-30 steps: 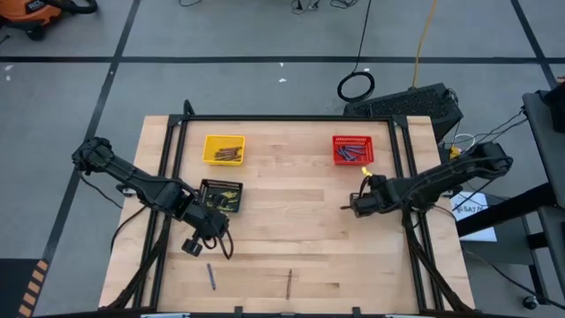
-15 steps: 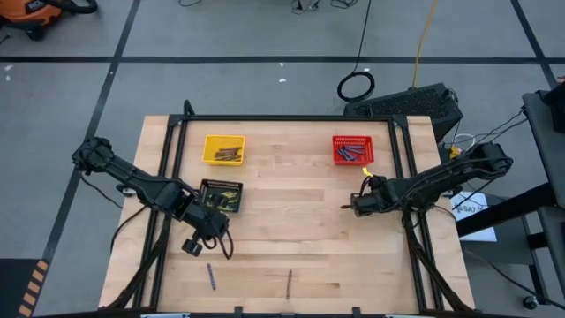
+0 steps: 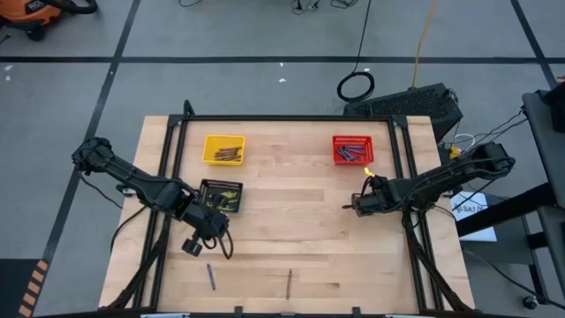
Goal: Sort crayons
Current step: Put the green crayon into the black bin
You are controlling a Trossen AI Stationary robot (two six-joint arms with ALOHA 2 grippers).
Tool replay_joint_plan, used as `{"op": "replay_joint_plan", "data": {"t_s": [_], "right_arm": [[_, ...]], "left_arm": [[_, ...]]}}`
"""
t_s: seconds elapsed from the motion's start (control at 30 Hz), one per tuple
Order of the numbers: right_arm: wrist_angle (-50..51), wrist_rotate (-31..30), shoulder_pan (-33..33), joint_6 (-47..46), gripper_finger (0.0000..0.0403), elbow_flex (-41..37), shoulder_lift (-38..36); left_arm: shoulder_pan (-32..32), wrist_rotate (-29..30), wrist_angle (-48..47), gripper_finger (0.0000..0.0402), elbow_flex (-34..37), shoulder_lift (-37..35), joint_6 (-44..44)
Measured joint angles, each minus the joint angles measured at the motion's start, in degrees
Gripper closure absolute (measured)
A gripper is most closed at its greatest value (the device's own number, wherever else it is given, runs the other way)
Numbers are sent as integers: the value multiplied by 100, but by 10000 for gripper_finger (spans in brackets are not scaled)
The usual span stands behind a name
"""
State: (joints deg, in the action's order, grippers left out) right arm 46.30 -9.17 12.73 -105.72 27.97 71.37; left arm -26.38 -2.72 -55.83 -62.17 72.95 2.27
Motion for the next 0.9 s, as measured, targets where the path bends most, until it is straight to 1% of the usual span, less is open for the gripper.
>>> {"op": "replay_joint_plan", "data": {"t_s": [0.13, 0.3, 0.37, 0.73, 0.9], "right_arm": [[2, 4, 0, -5, 341, -88, 2], [17, 13, 0, -62, 386, -143, 2], [16, 14, 0, -47, 396, -143, 2], [-81, 118, 21, 188, 401, -142, -15], [-76, 91, 136, 410, 402, 90, -89]], "left_arm": [[0, 0, 0, 349, 0, 0, 26], [0, 0, 0, 349, 0, 0, 26], [-2, 0, 0, 349, 0, 0, 26], [0, 0, 0, 349, 0, 0, 1], [0, 0, 0, 349, 0, 0, 6]]}}
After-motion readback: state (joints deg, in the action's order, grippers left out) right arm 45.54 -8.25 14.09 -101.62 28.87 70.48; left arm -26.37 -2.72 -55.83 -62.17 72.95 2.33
